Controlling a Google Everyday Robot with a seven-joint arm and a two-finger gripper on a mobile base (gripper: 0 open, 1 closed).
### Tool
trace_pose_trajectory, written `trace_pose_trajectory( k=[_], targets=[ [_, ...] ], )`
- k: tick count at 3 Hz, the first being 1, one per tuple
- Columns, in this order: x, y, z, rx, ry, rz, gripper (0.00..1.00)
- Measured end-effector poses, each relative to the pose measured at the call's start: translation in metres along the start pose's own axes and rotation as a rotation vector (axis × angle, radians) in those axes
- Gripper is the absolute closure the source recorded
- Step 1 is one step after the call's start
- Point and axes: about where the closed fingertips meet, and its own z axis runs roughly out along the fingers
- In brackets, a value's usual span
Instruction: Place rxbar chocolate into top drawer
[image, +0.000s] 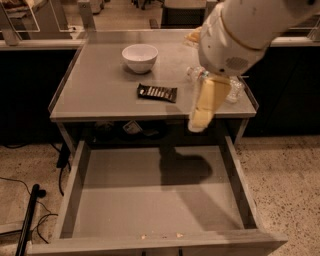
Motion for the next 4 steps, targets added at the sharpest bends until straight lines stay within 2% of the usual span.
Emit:
trace_pose_trajectory(
  k=[1,2,3,4],
  targets=[
    [0.007,-0.039,0.027,-0.006,-0.004,0.152,0.00],
    [0.007,-0.040,0.027,-0.005,-0.004,0.150,0.00],
    [0.009,-0.053,0.043,-0.007,-0.016,0.124,0.00],
    [0.012,-0.069,0.071,-0.040,-0.037,0.109,0.00]
  ],
)
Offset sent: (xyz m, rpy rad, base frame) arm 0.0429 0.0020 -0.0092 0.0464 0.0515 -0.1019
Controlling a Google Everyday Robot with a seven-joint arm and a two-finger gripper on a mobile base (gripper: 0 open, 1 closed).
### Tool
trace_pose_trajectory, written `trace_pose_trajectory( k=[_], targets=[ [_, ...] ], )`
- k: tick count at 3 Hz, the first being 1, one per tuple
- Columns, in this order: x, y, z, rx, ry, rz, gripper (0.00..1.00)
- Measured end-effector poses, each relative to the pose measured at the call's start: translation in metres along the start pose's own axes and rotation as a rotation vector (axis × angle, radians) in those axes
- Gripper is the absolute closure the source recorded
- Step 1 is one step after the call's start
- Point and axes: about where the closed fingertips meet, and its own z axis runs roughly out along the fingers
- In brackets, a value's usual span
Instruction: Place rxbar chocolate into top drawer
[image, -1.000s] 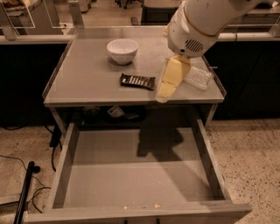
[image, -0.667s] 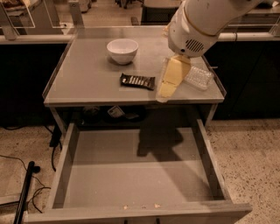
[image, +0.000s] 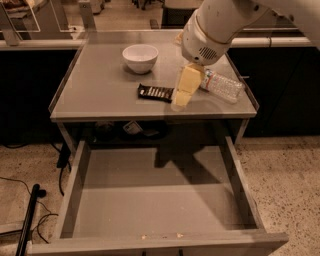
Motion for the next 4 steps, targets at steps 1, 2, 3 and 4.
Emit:
trace_pose_trajectory(
  k=[1,2,3,4],
  targets=[
    [0.007,-0.013,0.026,-0.041,-0.016,0.010,0.00],
    [0.014,-0.017,0.046,-0.076,-0.032,0.028,0.00],
    [0.019,-0.017,0.067,-0.103,-0.057,0.056,0.00],
    [0.018,-0.019,0.086,-0.123,-0.071,0.074,0.00]
  ],
)
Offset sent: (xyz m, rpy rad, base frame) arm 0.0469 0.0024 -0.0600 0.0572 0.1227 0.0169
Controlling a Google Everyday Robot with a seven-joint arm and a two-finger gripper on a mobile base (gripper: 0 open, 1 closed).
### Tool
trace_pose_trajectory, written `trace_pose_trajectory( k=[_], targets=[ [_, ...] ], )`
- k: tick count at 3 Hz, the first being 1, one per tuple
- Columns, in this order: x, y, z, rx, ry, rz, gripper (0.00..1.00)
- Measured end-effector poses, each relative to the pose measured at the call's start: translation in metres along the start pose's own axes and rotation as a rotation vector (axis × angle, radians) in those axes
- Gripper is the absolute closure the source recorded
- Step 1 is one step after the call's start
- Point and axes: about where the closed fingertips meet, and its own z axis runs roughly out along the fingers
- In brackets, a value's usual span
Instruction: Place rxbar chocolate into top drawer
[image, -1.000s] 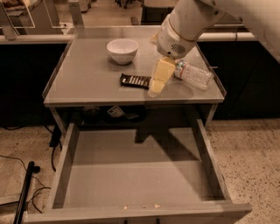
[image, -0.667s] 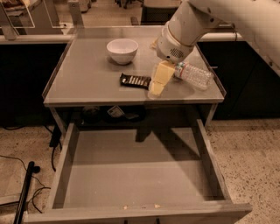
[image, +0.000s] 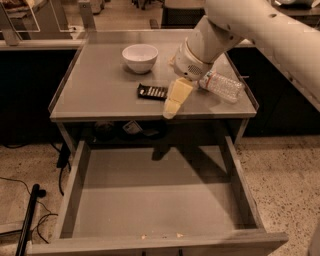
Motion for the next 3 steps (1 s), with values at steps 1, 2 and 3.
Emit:
trace_pose_trajectory(
  k=[1,2,3],
  targets=[
    [-0.006,-0.009,0.011,-0.001,-0.019,0.010,0.00],
    [-0.014,-0.021,0.018,0.003,-0.038,0.014,0.00],
    [-0.013,-0.027,0.028,-0.008,-0.045,0.033,0.00]
  ],
)
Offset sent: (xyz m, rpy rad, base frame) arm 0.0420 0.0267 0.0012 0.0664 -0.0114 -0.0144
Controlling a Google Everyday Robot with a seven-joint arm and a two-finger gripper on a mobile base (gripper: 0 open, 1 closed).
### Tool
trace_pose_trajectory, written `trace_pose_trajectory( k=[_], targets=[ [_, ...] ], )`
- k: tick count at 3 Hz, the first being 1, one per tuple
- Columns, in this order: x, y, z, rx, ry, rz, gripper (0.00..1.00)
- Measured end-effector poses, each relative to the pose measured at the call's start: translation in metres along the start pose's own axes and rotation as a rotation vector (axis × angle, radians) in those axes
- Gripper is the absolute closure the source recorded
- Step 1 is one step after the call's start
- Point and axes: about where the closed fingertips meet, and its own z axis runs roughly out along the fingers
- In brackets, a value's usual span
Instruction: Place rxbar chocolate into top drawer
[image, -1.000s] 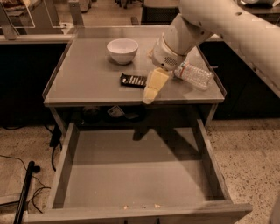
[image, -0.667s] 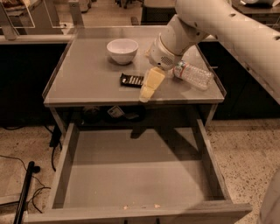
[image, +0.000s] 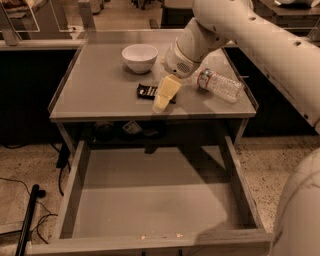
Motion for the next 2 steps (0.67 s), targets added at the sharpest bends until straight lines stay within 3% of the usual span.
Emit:
trace_pose_trajectory(
  k=[2],
  targets=[
    [0.0060,-0.0131,0.0220,-0.022,0.010,0.035,0.00]
  ],
)
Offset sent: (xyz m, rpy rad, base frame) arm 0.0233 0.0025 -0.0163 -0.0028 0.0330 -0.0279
